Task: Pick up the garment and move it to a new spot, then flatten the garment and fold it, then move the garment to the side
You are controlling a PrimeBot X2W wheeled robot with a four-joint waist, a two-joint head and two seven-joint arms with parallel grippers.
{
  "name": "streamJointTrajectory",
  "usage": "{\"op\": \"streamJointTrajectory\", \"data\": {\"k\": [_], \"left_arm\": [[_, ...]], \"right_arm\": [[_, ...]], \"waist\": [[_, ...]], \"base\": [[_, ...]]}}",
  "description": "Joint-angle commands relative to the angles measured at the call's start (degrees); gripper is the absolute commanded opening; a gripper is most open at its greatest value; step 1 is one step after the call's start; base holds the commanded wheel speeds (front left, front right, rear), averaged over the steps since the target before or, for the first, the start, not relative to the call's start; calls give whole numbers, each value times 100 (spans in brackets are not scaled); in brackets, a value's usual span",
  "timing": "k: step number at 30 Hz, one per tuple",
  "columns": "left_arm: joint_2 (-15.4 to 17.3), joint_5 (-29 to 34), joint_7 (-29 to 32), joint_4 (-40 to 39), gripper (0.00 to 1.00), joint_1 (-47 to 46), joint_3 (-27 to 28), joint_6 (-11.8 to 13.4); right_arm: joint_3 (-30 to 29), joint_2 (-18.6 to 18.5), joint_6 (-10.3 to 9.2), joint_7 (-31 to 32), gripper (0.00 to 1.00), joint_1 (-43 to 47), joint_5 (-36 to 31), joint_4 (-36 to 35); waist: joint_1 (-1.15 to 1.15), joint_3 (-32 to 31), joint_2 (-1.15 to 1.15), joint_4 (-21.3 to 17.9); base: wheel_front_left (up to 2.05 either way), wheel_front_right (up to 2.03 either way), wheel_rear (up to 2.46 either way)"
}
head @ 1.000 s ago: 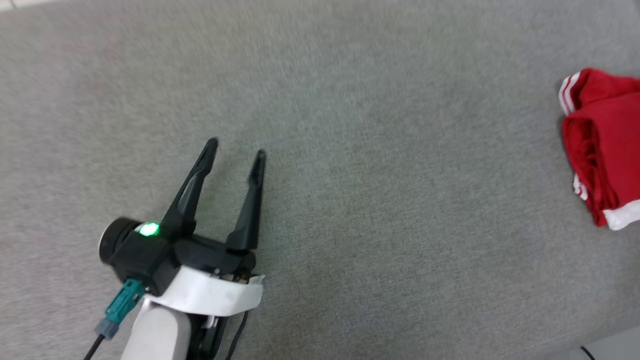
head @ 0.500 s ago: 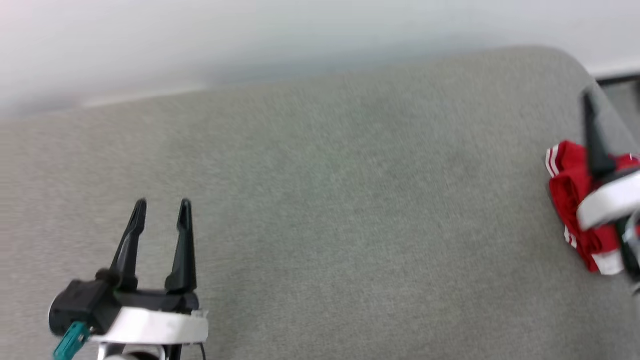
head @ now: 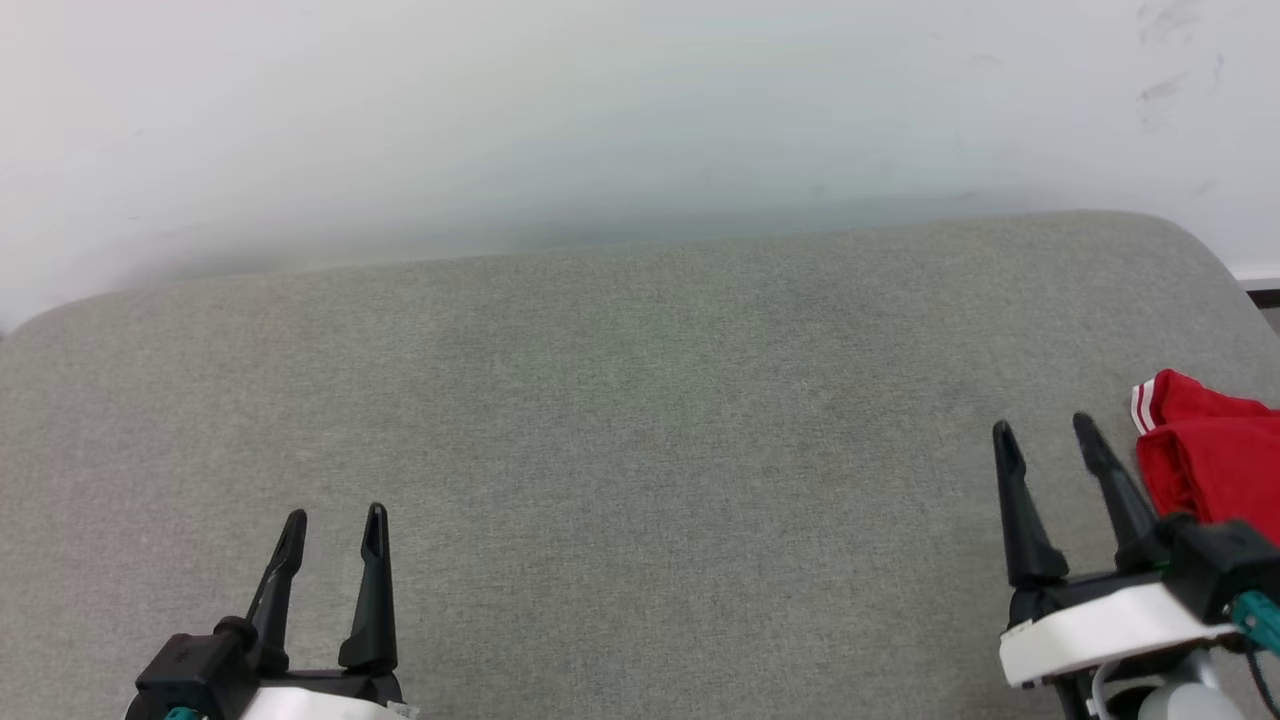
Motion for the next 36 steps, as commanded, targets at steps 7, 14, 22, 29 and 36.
{"op": "streamJointTrajectory", "data": {"k": [7, 14, 22, 29, 36], "left_arm": [[-49, 59, -12, 209, 100, 109, 8, -6], [-71, 164, -12, 194, 100, 88, 21, -6], [-108, 357, -12, 127, 100, 101, 102, -6], [-131, 345, -12, 56, 100, 137, 108, -6], [-146, 336, -12, 18, 100, 144, 131, -6]], "right_arm": [[58, 206, -3, -176, 100, 323, -91, 67], [82, 270, -3, -233, 100, 355, -188, 109], [92, 301, -3, -255, 100, 300, -205, 110], [108, 311, -3, -240, 100, 316, -214, 86], [119, 315, -3, -207, 100, 326, -208, 67]], "waist": [[1, -59, 0, 85], [1, -62, 0, 112], [1, -63, 0, 95], [1, -64, 0, 78], [1, -53, 0, 78]], "base": [[0, 0, 0], [0, 0, 0], [0, 0, 0], [0, 0, 0], [0, 0, 0]]}}
